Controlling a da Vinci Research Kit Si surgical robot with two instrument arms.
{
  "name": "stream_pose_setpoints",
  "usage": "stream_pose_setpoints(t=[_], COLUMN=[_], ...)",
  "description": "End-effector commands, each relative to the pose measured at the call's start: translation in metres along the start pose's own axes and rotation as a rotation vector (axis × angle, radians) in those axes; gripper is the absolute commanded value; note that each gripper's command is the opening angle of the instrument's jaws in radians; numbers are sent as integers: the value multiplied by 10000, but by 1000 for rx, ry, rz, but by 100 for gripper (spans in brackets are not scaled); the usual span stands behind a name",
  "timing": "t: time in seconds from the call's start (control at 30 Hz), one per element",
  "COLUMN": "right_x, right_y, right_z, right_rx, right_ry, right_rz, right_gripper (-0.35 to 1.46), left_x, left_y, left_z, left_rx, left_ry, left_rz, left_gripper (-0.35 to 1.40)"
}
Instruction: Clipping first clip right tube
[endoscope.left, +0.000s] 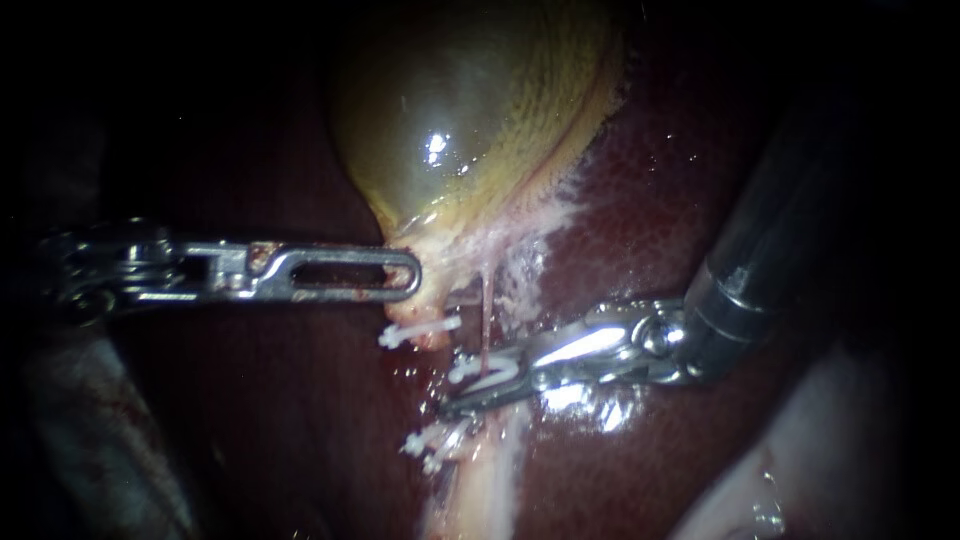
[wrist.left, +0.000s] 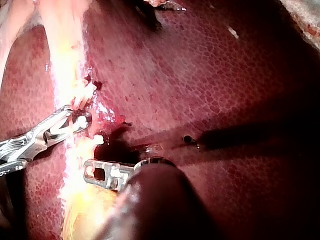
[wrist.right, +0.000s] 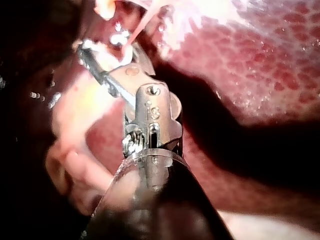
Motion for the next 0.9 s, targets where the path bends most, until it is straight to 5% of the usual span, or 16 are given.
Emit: stream_pose_setpoints(t=[0.03, 0.9], right_x=[-1, -16], right_y=[0, 3], right_z=[1, 7], right_rx=[2, 9], right_ry=[-1, -4], right_rz=[2, 9], right_gripper=[40, 31], left_x=[0, 0], left_y=[-1, -6], left_z=[0, 1], left_rx=[-1, -1], left_ry=[-1, -1], left_rz=[1, -3], left_gripper=[-35, -35])
